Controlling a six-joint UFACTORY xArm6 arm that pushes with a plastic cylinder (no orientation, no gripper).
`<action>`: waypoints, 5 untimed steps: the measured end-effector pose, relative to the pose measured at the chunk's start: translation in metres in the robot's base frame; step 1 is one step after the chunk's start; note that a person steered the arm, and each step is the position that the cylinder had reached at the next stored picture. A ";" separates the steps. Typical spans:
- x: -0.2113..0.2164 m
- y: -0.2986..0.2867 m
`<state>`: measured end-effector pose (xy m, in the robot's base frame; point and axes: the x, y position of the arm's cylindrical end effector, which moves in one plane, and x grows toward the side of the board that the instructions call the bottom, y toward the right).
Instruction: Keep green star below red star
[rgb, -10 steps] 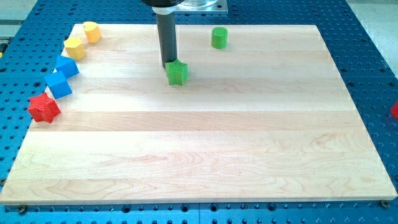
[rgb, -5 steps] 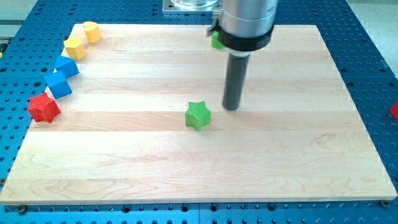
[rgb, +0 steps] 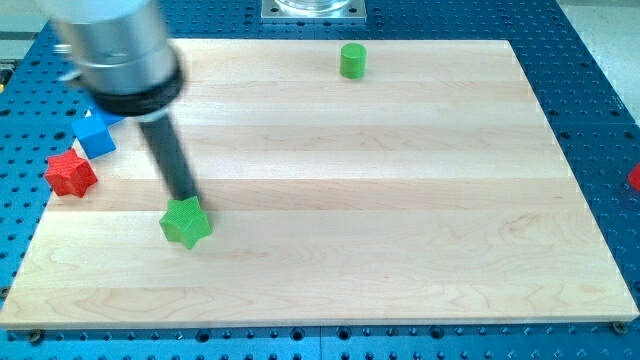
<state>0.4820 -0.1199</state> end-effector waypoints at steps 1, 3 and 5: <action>0.015 0.052; 0.031 -0.010; 0.068 -0.017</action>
<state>0.5498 -0.1365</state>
